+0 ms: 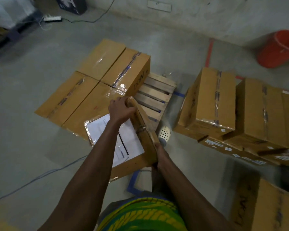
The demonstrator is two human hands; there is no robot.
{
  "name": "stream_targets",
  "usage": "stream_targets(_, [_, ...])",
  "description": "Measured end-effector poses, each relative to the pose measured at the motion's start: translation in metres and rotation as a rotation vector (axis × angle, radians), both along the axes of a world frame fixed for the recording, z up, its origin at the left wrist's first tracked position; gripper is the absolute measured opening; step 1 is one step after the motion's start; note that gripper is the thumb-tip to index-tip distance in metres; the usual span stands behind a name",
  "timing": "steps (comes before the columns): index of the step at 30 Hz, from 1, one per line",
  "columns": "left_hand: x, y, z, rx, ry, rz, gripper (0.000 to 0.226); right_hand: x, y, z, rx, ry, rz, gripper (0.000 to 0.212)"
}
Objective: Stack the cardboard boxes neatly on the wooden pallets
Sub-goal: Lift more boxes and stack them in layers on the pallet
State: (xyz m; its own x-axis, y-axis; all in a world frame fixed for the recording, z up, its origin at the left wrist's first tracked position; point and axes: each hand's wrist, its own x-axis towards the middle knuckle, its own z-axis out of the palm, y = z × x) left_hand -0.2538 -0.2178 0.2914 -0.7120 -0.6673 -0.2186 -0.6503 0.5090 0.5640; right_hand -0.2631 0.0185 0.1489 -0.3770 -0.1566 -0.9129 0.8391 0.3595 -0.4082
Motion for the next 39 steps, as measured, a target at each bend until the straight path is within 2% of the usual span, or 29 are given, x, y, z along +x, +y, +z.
stream_targets(1, [-0.024, -0.012, -0.007, 0.01, -0.013, 0.003, 0.082, -0.025, -0.017, 0.001, 0.003, -0.006, -0.048, 0.087])
stream_targets(4, [-0.107, -0.047, -0.028, 0.044, -0.057, 0.02, 0.084, -0.111, -0.057, 0.028, 0.092, -0.086, -0.074, 0.058])
stream_targets(9, [-0.254, -0.103, -0.035, 0.138, -0.111, 0.017, 0.086, -0.258, -0.109, 0.028, 0.114, -0.116, -0.033, 0.07])
stream_targets(12, [-0.319, -0.139, -0.039, 0.181, -0.041, 0.014, 0.073, -0.332, -0.135, 0.03, 0.178, -0.035, -0.005, 0.107])
stream_targets(13, [-0.333, -0.151, -0.043, 0.182, -0.001, 0.018, 0.067, -0.352, -0.142, 0.03, 0.202, 0.003, 0.007, 0.111])
stream_targets(15, [-0.351, -0.17, -0.045, 0.227, 0.078, 0.074, 0.058, -0.388, -0.158, 0.026, 0.219, 0.104, 0.064, 0.103])
stream_targets(18, [-0.361, -0.194, -0.072, 0.364, 0.159, 0.263, 0.049, -0.434, -0.187, 0.017, 0.355, 0.263, 0.184, 0.108])
stream_targets(21, [-0.357, -0.21, -0.154, 0.436, 0.14, 0.444, 0.05, -0.458, -0.214, -0.038, 0.469, 0.43, 0.28, 0.111])
stream_targets(24, [-0.349, -0.213, -0.262, 0.549, 0.041, 0.542, 0.061, -0.466, -0.234, -0.132, 0.427, 0.482, 0.301, 0.114])
stream_targets(26, [-0.346, -0.212, -0.327, 0.646, -0.002, 0.539, 0.076, -0.467, -0.241, -0.209, 0.392, 0.377, 0.298, 0.115])
stream_targets(28, [-0.342, -0.217, -0.381, 0.787, -0.1, 0.651, 0.081, -0.461, -0.25, -0.272, 0.361, 0.179, 0.235, 0.114])
stream_targets(30, [-0.335, -0.222, -0.427, 0.988, -0.164, 0.856, 0.073, -0.452, -0.259, -0.305, 0.32, 0.005, 0.169, 0.088])
stream_targets(32, [-0.327, -0.217, -0.457, 1.085, -0.14, 0.951, 0.062, -0.443, -0.26, -0.324, 0.305, -0.041, 0.103, 0.057])
stream_targets(33, [-0.325, -0.214, -0.467, 1.079, -0.119, 0.959, 0.059, -0.439, -0.259, -0.33, 0.3, -0.008, 0.094, 0.054])
stream_targets(35, [-0.327, -0.208, -0.471, 1.091, -0.04, 0.992, 0.061, -0.435, -0.263, -0.333, 0.285, 0.052, 0.12, 0.06])
stream_targets(37, [-0.33, -0.205, -0.466, 1.131, 0.035, 1.031, 0.068, -0.431, -0.269, -0.33, 0.289, 0.037, 0.152, 0.073])
stream_targets(39, [-0.33, -0.205, -0.458, 1.161, 0.118, 1.047, 0.076, -0.43, -0.275, -0.327, 0.306, 0.018, 0.179, 0.074])
